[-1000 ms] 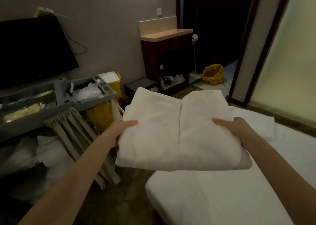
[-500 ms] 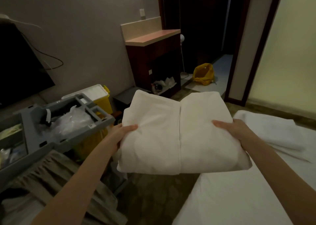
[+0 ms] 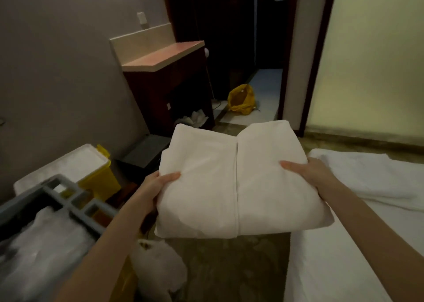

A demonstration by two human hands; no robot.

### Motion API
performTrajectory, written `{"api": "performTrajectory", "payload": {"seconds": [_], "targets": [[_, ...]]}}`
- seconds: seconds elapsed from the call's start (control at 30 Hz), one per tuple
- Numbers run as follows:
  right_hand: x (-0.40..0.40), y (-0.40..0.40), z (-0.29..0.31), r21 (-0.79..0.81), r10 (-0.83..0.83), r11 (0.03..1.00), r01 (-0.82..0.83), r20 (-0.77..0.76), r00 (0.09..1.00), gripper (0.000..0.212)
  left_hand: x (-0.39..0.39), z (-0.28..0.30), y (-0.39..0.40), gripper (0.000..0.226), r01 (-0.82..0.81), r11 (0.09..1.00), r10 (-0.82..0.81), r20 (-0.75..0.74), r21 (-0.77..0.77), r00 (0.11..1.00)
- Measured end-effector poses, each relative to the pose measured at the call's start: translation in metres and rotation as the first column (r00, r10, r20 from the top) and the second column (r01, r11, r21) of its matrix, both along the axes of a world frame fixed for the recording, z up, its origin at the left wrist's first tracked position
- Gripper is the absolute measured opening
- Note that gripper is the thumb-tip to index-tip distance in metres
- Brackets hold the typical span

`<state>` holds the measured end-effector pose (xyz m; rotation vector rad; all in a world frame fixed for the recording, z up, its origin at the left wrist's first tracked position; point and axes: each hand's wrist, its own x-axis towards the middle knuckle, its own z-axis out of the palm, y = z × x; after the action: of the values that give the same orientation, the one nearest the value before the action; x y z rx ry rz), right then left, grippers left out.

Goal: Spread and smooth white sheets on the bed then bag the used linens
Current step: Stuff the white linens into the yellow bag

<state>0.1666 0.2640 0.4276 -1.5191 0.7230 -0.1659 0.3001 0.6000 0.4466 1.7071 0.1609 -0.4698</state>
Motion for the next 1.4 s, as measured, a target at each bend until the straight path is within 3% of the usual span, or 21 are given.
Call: {"api": "performTrajectory", "payload": {"seconds": [0.13,0.3,0.37,0.47,0.57,0.73,0.87,1.03,1.17,1.3,1.4], "targets": [[0.03,0.003,-0.011,-0.003,-0.105,0.994,0.105,0.012,0.994,0.07,0.073,0.001,-0.018,0.041,0.16,0.987,-0.16,0.012,0.019,0.987],[0.04,-0.002,-0.016,-0.007,-0.289,0.957,0.289,0.02,0.957,0.063,0.136,-0.012,-0.063,0.035,0.327,0.945,-0.328,0.018,0.012,0.945],[0.038,-0.013,-0.018,0.008,-0.359,0.933,0.359,0.006,0.933,0.062,0.154,-0.018,-0.088,0.043,0.389,0.921,-0.389,-0.01,0.013,0.921],[0.035,-0.035,-0.025,0.021,-0.441,0.897,0.441,-0.022,0.897,0.062,0.179,-0.029,-0.133,0.073,0.482,0.876,-0.481,-0.054,0.019,0.875],[0.032,-0.067,-0.035,0.026,-0.505,0.862,0.506,-0.034,0.863,0.06,0.194,-0.045,-0.187,0.07,0.546,0.837,-0.542,-0.083,0.035,0.836],[0.033,-0.151,-0.066,0.022,-0.586,0.808,0.589,-0.075,0.807,0.059,0.217,-0.075,-0.302,0.074,0.653,0.756,-0.641,-0.149,0.045,0.753],[0.037,-0.23,-0.078,-0.001,-0.637,0.765,0.644,-0.148,0.757,0.072,0.229,-0.093,-0.406,0.064,0.721,0.692,-0.704,-0.196,0.03,0.683],[0.039,-0.328,-0.072,-0.066,-0.685,0.724,0.687,-0.19,0.703,0.072,0.236,-0.109,-0.519,0.08,0.748,0.661,-0.736,-0.25,-0.059,0.63],[0.037,-0.396,-0.076,-0.097,-0.726,0.682,0.725,-0.2,0.657,0.069,0.237,-0.132,-0.597,0.075,0.766,0.629,-0.761,-0.307,-0.134,0.571],[0.039,-0.458,-0.097,-0.158,-0.771,0.629,0.761,-0.251,0.585,0.068,0.235,-0.169,-0.67,0.052,0.784,0.594,-0.777,-0.38,-0.18,0.502],[0.041,-0.503,-0.115,-0.205,-0.793,0.595,0.777,-0.306,0.526,0.069,0.236,-0.203,-0.719,0.078,0.806,0.567,-0.772,-0.453,-0.172,0.447]]}}
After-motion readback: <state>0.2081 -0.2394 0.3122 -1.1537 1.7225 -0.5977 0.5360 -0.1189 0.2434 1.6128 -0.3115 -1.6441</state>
